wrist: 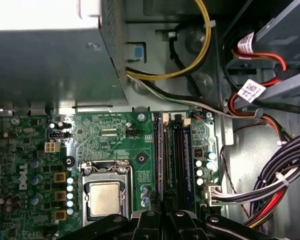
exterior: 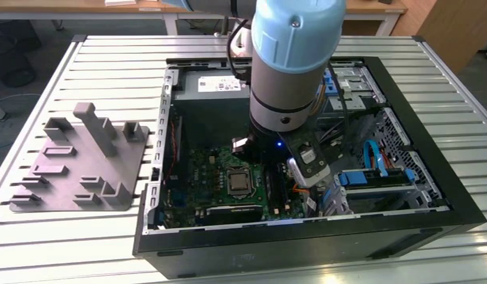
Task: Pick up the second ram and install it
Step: 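Insert the second ram into the second slot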
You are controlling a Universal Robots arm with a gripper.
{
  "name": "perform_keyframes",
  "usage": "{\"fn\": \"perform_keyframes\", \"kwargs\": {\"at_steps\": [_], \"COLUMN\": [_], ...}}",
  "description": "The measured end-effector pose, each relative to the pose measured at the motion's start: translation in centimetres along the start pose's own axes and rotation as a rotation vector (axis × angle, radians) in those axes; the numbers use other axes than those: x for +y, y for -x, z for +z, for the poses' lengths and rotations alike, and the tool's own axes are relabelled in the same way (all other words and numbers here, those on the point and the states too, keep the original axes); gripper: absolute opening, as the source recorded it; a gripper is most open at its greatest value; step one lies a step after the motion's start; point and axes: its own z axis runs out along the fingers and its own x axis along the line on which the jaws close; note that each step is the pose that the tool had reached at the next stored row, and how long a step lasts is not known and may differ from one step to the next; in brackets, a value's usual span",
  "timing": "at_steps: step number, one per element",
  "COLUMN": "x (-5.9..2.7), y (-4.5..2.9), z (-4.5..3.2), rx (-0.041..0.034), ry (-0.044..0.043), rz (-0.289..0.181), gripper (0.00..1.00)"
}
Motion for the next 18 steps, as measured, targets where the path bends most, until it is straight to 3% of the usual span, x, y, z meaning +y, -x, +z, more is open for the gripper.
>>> {"fn": "perform_keyframes", "kwargs": {"at_steps": [18], "x": [-0.06], "y": [0.05], "z": [0.57], "rx": [-0.0001], "ry": [-0.0034], "rz": [0.000], "gripper": [0.14]}}
